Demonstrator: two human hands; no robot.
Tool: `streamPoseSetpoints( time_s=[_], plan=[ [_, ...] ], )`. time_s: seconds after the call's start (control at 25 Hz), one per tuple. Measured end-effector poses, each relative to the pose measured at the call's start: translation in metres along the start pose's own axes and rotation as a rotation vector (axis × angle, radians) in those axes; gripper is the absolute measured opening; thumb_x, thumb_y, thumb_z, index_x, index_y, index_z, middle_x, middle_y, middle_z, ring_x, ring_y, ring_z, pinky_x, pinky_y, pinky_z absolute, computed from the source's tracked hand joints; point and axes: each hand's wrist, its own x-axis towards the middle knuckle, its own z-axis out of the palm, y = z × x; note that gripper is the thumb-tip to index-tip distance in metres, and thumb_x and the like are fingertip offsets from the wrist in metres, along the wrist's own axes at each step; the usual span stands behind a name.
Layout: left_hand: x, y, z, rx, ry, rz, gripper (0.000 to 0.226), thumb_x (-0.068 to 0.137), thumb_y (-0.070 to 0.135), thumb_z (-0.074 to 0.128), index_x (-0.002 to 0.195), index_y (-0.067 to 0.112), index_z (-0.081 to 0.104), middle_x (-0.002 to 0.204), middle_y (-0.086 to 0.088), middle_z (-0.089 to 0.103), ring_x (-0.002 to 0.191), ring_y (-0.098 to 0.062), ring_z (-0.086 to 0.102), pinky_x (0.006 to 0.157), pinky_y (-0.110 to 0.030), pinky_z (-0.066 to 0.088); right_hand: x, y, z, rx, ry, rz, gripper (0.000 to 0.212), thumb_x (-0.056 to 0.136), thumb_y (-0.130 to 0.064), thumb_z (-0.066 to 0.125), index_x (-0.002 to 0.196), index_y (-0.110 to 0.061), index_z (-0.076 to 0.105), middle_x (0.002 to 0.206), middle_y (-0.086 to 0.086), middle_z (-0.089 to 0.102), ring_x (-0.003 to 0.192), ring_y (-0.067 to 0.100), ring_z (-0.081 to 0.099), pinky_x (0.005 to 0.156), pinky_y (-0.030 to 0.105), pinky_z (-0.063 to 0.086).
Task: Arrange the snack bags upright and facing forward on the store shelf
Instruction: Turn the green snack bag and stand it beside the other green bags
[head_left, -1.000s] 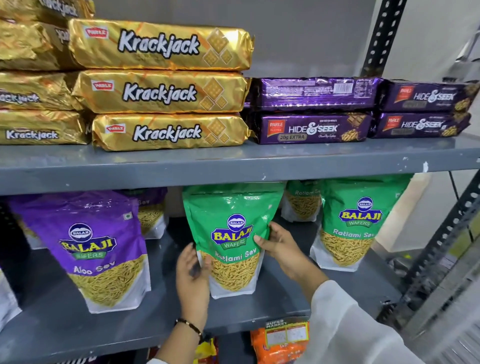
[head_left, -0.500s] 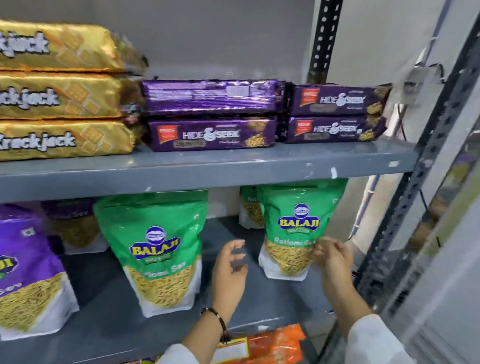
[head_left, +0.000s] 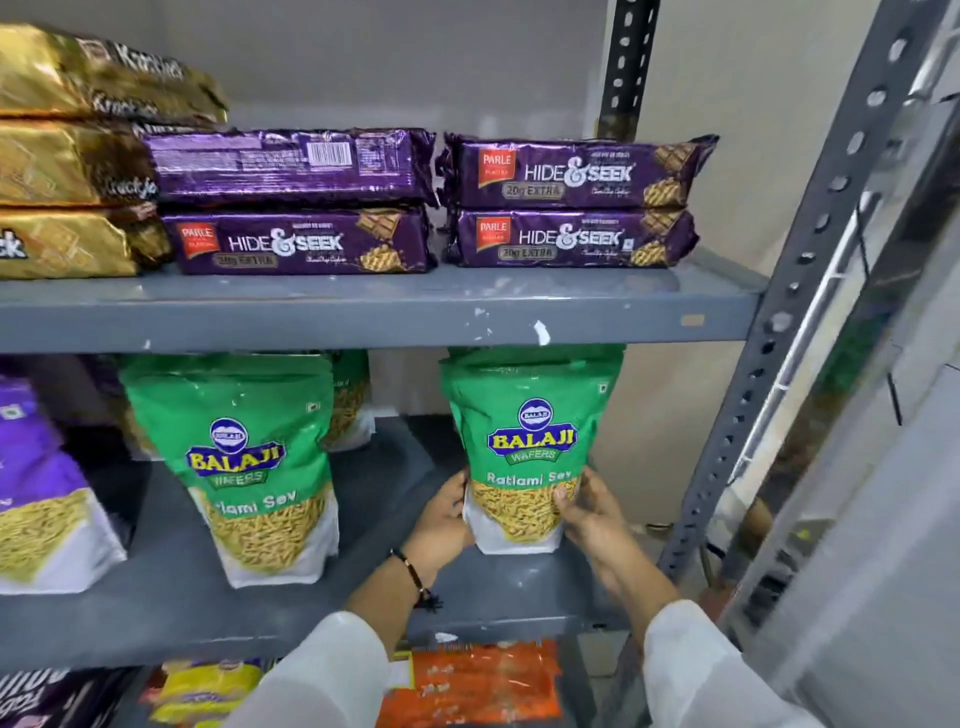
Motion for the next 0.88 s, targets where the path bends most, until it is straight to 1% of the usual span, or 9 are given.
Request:
streamPoseSetpoints(
  time_s=[0.04, 0.12, 0.2, 0.32, 0.44, 0.56, 0.72, 0.8, 0.88],
  plan=[
    [-0.005, 0.000, 0.000, -0.018, 0.007, -0.024, 0.060, 0.077, -0.029, 0.033, 0.128, 0.002, 0.038, 0.106, -0.001, 0.064, 0.074, 0.006, 0.064, 0.057, -0.007, 0.050, -0.001, -0.001, -0.002, 0.006, -0.021, 0.018, 0.057, 0.072, -0.023, 0.070, 0.125, -0.020, 0.049, 0.128, 0.008, 0.059, 0.119, 0.027, 0.055, 0.097, 0.051, 0.048],
    [-0.016, -0.002, 0.001, 0.022, 0.011, -0.038, 0.064, 0.077, -0.024, 0.041, 0.133, 0.008, 0.036, 0.126, -0.001, 0.051, 0.098, -0.005, 0.055, 0.069, -0.010, 0.050, -0.005, 0.000, -0.003, -0.002, -0.052, 0.035, 0.051, 0.077, -0.018, 0.067, 0.125, -0.020, 0.049, 0.127, 0.007, 0.060, 0.116, 0.026, 0.057, 0.096, 0.050, 0.048],
    [-0.026, 0.001, 0.004, 0.052, -0.010, -0.005, 0.066, 0.078, -0.022, 0.043, 0.135, 0.011, 0.034, 0.126, 0.003, 0.046, 0.110, -0.010, 0.046, 0.083, -0.015, 0.046, -0.008, 0.002, -0.003, -0.006, -0.056, 0.045, 0.044, 0.080, -0.013, 0.064, 0.122, -0.019, 0.051, 0.121, 0.005, 0.063, 0.113, 0.026, 0.058, 0.093, 0.048, 0.050],
    [-0.030, 0.009, 0.011, 0.048, -0.021, 0.018, 0.061, 0.082, -0.020, 0.039, 0.135, 0.009, 0.031, 0.124, 0.004, 0.043, 0.115, -0.014, 0.043, 0.087, -0.014, 0.043, -0.011, 0.001, -0.003, -0.003, -0.034, 0.034, 0.041, 0.081, -0.010, 0.062, 0.120, -0.019, 0.052, 0.111, 0.001, 0.066, 0.110, 0.025, 0.060, 0.091, 0.047, 0.051],
    [-0.029, 0.012, 0.016, 0.044, -0.003, 0.035, 0.059, 0.082, -0.021, 0.039, 0.135, 0.005, 0.031, 0.132, -0.002, 0.042, 0.115, -0.013, 0.041, 0.098, -0.026, 0.038, -0.010, -0.001, -0.003, 0.002, -0.021, 0.028, 0.036, 0.082, -0.008, 0.061, 0.115, -0.021, 0.053, 0.107, -0.004, 0.067, 0.108, 0.025, 0.060, 0.091, 0.047, 0.051],
    [-0.031, 0.013, 0.018, 0.031, -0.003, 0.027, 0.062, 0.081, -0.022, 0.039, 0.136, 0.005, 0.029, 0.127, 0.002, 0.039, 0.113, -0.012, 0.039, 0.097, -0.026, 0.037, -0.011, -0.002, -0.002, -0.001, -0.020, 0.028, 0.035, 0.082, -0.009, 0.061, 0.112, -0.025, 0.054, 0.105, -0.006, 0.067, 0.108, 0.025, 0.060, 0.091, 0.048, 0.050],
    [-0.032, 0.010, 0.018, 0.025, -0.014, 0.002, 0.069, 0.078, -0.024, 0.042, 0.137, 0.010, 0.029, 0.126, 0.001, 0.043, 0.113, -0.013, 0.041, 0.099, -0.031, 0.038, -0.010, -0.005, -0.001, -0.008, 0.001, 0.044, 0.037, 0.083, -0.008, 0.059, 0.117, -0.019, 0.052, 0.103, -0.008, 0.065, 0.107, 0.025, 0.058, 0.089, 0.045, 0.050],
    [-0.033, 0.010, 0.021, -0.001, -0.005, 0.008, 0.068, 0.078, -0.024, 0.041, 0.133, 0.014, 0.028, 0.123, 0.005, 0.039, 0.113, -0.014, 0.040, 0.099, -0.031, 0.038, -0.010, -0.006, -0.002, -0.022, 0.000, 0.048, 0.038, 0.083, -0.009, 0.059, 0.119, -0.019, 0.051, 0.103, -0.009, 0.065, 0.109, 0.025, 0.057, 0.093, 0.047, 0.048],
    [-0.032, 0.008, 0.023, -0.010, -0.011, 0.010, 0.068, 0.078, -0.024, 0.042, 0.133, 0.015, 0.027, 0.124, 0.006, 0.037, 0.116, -0.016, 0.040, 0.103, -0.037, 0.037, -0.012, -0.006, -0.002, -0.029, 0.003, 0.056, 0.038, 0.083, -0.010, 0.060, 0.118, -0.023, 0.051, 0.104, -0.010, 0.064, 0.112, 0.025, 0.056, 0.098, 0.051, 0.046]
  ],
)
